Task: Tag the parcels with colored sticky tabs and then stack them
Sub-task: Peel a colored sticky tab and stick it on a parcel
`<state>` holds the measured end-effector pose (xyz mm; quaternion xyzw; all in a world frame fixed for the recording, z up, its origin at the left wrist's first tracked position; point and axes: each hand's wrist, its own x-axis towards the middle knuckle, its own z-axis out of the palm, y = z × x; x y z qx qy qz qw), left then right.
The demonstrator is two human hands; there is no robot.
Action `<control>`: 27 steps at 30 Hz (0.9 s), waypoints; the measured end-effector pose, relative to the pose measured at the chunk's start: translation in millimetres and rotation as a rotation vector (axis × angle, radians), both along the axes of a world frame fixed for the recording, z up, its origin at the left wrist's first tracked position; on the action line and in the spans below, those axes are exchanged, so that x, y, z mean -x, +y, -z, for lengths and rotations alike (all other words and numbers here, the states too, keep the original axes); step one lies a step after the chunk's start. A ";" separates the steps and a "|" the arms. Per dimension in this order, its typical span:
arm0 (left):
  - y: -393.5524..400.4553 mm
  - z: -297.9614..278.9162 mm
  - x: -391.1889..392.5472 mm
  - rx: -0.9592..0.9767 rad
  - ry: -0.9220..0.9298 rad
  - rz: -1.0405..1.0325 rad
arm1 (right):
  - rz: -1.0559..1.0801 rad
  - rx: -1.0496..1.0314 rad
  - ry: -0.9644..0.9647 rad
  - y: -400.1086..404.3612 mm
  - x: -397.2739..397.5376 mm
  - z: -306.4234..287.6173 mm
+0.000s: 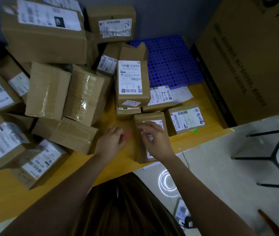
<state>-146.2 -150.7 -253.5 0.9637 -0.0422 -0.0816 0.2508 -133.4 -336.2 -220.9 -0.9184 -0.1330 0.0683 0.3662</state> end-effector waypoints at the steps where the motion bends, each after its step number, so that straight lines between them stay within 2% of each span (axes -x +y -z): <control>1: 3.1 -12.5 -3.1 0.082 -0.080 0.005 | -0.046 -0.057 0.067 2.1 -3.9 -7.0; 3: 7.8 -38.3 -10.6 0.196 -0.175 0.037 | -0.109 -0.114 0.082 9.4 -11.6 -20.0; 5: 10.0 -61.3 -18.0 0.231 -0.237 0.070 | -0.091 -0.155 -0.014 15.8 -18.0 -30.7; 11: 12.4 -97.6 -30.6 0.221 -0.431 0.133 | -0.043 -0.328 -0.048 23.1 -29.0 -66.3; 16: 17.9 -111.2 -40.4 0.187 -0.491 0.172 | -0.001 -0.371 -0.076 27.9 -33.3 -81.2; 19: 16.8 -117.7 -46.7 0.193 -0.520 0.139 | 0.014 -0.276 -0.286 28.9 -39.1 -87.6; 21: 11.0 -123.7 -49.0 0.282 -0.424 -0.044 | 0.028 -0.169 -0.474 28.5 -43.8 -87.7; 23: 4.9 -133.9 -49.4 0.423 -0.242 -0.290 | 0.060 -0.066 -0.666 27.1 -48.0 -86.1; 24: 2.0 -140.4 -49.4 0.537 -0.092 -0.371 | 0.065 -0.023 -0.751 26.3 -49.4 -85.4; 26: -4.2 -151.3 -48.5 0.908 0.220 -0.474 | 0.035 0.059 -0.864 24.8 -50.6 -86.0; 27: -6.4 -156.1 -48.5 1.073 0.314 -0.508 | 0.011 0.100 -0.892 24.2 -50.8 -86.3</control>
